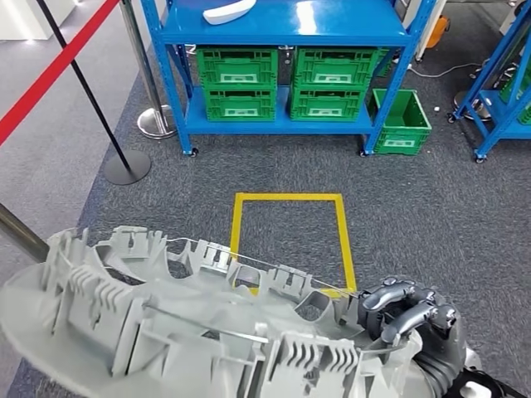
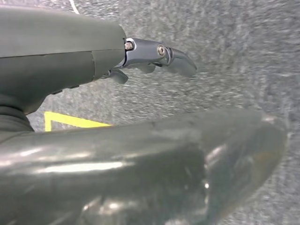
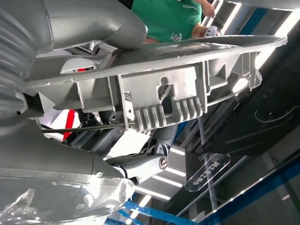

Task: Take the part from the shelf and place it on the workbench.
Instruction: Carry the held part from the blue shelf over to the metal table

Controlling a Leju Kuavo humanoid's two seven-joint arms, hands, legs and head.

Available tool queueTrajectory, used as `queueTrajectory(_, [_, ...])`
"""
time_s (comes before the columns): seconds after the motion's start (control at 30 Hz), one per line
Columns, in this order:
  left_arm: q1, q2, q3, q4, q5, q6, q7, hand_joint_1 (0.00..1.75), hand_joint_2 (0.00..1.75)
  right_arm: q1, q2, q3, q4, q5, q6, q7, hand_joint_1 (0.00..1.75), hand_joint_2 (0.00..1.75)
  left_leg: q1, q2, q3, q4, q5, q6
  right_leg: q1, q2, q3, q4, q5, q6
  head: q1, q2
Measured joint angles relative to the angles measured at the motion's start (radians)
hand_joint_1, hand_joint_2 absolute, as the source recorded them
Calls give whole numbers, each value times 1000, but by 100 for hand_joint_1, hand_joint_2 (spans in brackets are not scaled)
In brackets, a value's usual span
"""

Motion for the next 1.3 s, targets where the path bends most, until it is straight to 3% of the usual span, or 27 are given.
queueTrajectory(0.03, [0,0,0,0,-1,0,0,0,0,0,0,0,0,-1,-1,0,175,175,-2,0,-17,2,12,-1,1,0,33,-17,28,-4,0,0])
queueTrajectory(0.07, [0,-1,0,0,-2,0,0,0,0,0,0,0,0,-3,-1,1,175,175,-2,0,-32,5,23,-3,3,0,83,-67,52,-8,0,0])
queueTrajectory(0.1, [0,-1,0,0,-3,0,0,0,0,0,0,0,0,-7,0,2,175,175,-4,-1,-45,9,33,-6,6,0,146,-143,55,-13,0,0])
queueTrajectory(0.17, [0,-1,-1,0,-5,0,2,0,0,0,0,0,-1,-17,0,5,175,175,-7,-1,-62,16,51,-14,10,-1,243,-285,24,-18,0,0])
queueTrajectory(0.2, [0,-1,-1,0,-5,0,3,0,0,1,0,0,-1,-22,0,7,175,175,-7,-1,-67,18,60,-19,13,0,261,-321,9,-20,1,0])
queueTrajectory(0.27, [2,1,-1,0,-6,1,5,0,0,3,-1,0,-2,-29,-1,9,175,175,-4,-1,-73,18,73,-31,14,0,247,-327,19,-31,1,0])
queueTrajectory(0.3, [3,2,-1,0,-7,2,6,0,0,3,-1,0,-2,-32,-2,10,175,175,-3,-1,-81,27,57,-38,13,-1,236,-326,29,-39,0,0])
queueTrajectory(0.37, [5,3,-1,0,-9,2,6,0,0,3,-1,0,-2,-36,-4,14,175,175,0,-2,-108,95,-30,-52,10,-2,210,-327,55,-51,-2,0])
queueTrajectory(0.43, [5,4,-2,0,-12,2,6,0,0,2,-1,1,-2,-39,-7,19,175,175,3,-2,-142,225,-127,-61,10,-2,178,-325,82,-54,-3,0])
queueTrajectory(0.47, [4,5,-2,0,-13,2,6,0,0,2,-1,1,-2,-40,-9,22,175,175,4,-2,-150,280,-143,-64,9,-2,161,-324,96,-53,-3,0])
queueTrajectory(0.5, [3,5,-2,0,-14,2,6,0,0,1,-1,1,-2,-41,-12,26,175,175,5,-2,-145,310,-132,-65,9,-2,142,-322,109,-51,-3,0])
queueTrajectory(0.53, [2,5,-2,0,-15,2,6,0,0,0,-1,1,-2,-43,-14,30,175,175,6,-2,-126,308,-106,-65,9,-2,124,-319,121,-49,-3,0])
queueTrajectory(0.6, [0,5,-2,0,-16,1,6,0,0,-2,-1,1,-2,-46,-15,34,175,175,9,-2,-33,211,-62,-66,8,-2,93,-313,143,-42,-4,0])
queueTrajectory(0.67, [-4,5,-3,0,-16,1,6,0,0,-4,-2,1,-2,-49,-17,35,175,175,11,-4,71,69,-76,-58,11,-2,74,-305,161,-34,-3,0])
queueTrajectory(0.7, [-6,4,-3,0,-16,1,6,0,0,-5,-2,1,-2,-49,-17,36,175,175,10,-5,98,26,-89,-50,12,-3,69,-304,171,-29,-3,0])
queueTrajectory(0.77, [-6,2,-3,0,-16,0,6,0,0,-6,-2,1,-2,-51,-19,36,175,175,8,-4,98,3,-88,-30,10,-4,60,-307,189,-18,-3,0])
queueTrajectory(0.8, [-4,1,-3,0,-16,0,6,0,0,-5,-2,1,-2,-51,-19,37,175,175,7,-3,89,4,-79,-21,8,-3,54,-303,182,-12,-3,0])
queueTrajectory(0.83, [-2,1,-3,0,-16,0,6,0,0,-4,-3,1,-2,-51,-19,37,175,175,7,-1,79,4,-67,-12,7,-2,43,-285,156,-8,-2,0])
queueTrajectory(0.87, [-2,0,-3,0,-16,0,6,0,0,-3,-3,1,-2,-52,-19,37,175,175,8,1,67,3,-55,-6,6,-2,28,-242,110,-4,-1,0])
queueTrajectory(0.93, [-3,1,-3,0,-16,-1,6,0,0,-2,-4,1,-2,-55,-19,38,175,175,5,1,37,4,-30,1,6,-1,-6,-106,9,1,3,0])
queueTrajectory(0.97, [-3,1,-3,0,-16,-1,6,0,0,-2,-5,1,-2,-57,-19,38,175,175,4,1,21,5,-17,3,6,-1,-16,-42,-17,2,4,0])
queueTrajectory(1.0, [-3,0,-3,0,-16,-2,6,0,0,-2,-7,0,-2,-60,-18,38,175,175,2,1,6,7,-6,3,6,-1,-12,-5,-17,1,5,0])
queueTrajectory(1.07, [-3,0,-3,0,-16,-3,6,0,0,-3,-9,-1,-2,-65,-16,38,175,175,0,1,-25,12,15,0,7,-1,47,-36,29,-4,5,0])
queueTrajectory(1.13, [-3,0,-3,0,-16,-2,6,0,0,-7,-9,-2,-2,-68,-12,41,175,175,-2,0,-50,20,33,-7,10,-1,163,-179,48,-12,5,0])
queueTrajectory(1.2, [-4,1,-3,0,-16,-1,5,0,0,-14,-9,-3,-2,-68,-12,45,175,175,-4,0,-62,24,52,-16,13,-1,241,-296,25,-16,5,0])
queueTrajectory(1.23, [-4,2,-3,0,-16,-1,5,0,0,-17,-9,-3,-2,-67,-13,46,175,175,-5,0,-65,23,61,-21,15,-1,250,-318,18,-19,5,0])
queueTrajectory(1.3, [-3,4,-3,0,-15,0,4,0,0,-19,-9,-3,-2,-65,-17,46,175,175,-2,-1,-71,25,65,-33,14,-2,233,-319,32,-32,6,0])
